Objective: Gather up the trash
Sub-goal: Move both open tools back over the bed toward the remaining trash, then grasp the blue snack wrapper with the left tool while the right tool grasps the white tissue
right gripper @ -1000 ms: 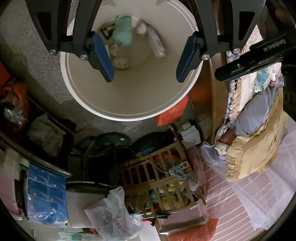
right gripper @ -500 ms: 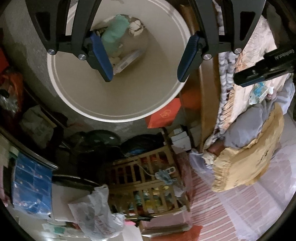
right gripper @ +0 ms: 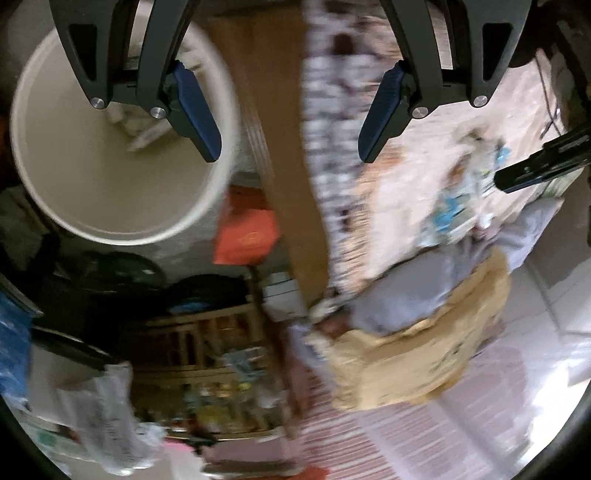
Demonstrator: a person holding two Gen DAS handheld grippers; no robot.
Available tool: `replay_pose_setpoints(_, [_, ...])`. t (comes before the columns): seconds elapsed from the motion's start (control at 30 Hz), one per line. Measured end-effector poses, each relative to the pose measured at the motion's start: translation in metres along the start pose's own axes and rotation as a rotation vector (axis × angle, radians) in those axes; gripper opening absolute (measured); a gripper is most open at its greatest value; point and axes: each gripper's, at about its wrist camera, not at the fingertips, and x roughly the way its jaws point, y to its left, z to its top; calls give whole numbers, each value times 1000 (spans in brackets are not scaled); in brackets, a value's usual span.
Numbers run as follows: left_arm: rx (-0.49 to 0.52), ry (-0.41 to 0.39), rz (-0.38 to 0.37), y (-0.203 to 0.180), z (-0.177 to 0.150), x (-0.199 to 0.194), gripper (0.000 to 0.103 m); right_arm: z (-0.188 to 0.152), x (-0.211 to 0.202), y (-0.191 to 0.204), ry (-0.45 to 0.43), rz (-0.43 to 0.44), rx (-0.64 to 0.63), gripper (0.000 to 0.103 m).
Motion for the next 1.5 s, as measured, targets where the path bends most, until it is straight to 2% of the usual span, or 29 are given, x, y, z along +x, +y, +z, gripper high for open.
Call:
replay_pose_setpoints(0.3, [-141,26,151,134,-33,-14,39,-5,49,123,165,223,-128,77])
replay_pose_setpoints(0.43, [-251,32,146,188,-49,-11,51,-6,82,178,260,340,-195,84])
replay_pose_setpoints(0.57, [-308,27,130,221,-55,-3,59,-8,115,223,299,343,-293,84])
replay_pose_setpoints(0.73, [-313,56,109,242,-47,28,61,-14,162,258,354,352,-370,84])
replay_pose_setpoints(0.87, [-289,91,132,254,-39,57,61,-19,184,270,367,345,-401,81])
replay_pose_setpoints(0.93, [-274,114,152,257,-38,72,61,-23,189,272,361,348,-403,56])
replay_pose_setpoints(1.03, [-261,113,203,261,-38,84,61,-25,192,273,361,357,-391,40])
replay_pose_setpoints(1.1, [-298,128,162,268,-41,90,58,-27,185,272,342,358,-404,35])
replay_pose_setpoints(1.13, [-316,119,151,271,-42,88,56,-26,182,273,333,359,-407,33])
replay_pose_setpoints(1.17, [-326,107,145,273,-43,84,47,-26,178,272,320,361,-406,33])
replay_pose_setpoints(1.23, [-332,87,165,273,-45,70,43,-22,167,268,302,378,-387,32])
replay_pose_setpoints(1.37, [-352,40,165,268,-53,35,41,-17,137,257,253,397,-359,32])
replay_pose_setpoints(1.5, [-327,-1,166,253,-57,-2,41,-14,111,247,217,405,-331,32])
